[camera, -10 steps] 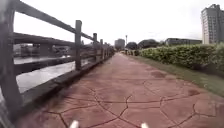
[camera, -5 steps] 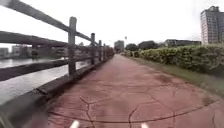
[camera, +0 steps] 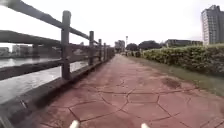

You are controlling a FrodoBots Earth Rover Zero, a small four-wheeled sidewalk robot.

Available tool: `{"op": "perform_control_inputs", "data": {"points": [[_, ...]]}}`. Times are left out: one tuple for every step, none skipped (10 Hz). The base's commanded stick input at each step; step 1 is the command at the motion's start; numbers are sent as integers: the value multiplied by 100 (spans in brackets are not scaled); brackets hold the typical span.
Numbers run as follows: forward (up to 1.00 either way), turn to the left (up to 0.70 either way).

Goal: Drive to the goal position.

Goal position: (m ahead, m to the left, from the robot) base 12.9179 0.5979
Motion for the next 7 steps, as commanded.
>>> {"op": "perform_control_inputs", "data": {"points": [[70, 0], [70, 0], [70, 0], [70, 0], [70, 0], [70, 0], [70, 0]]}}
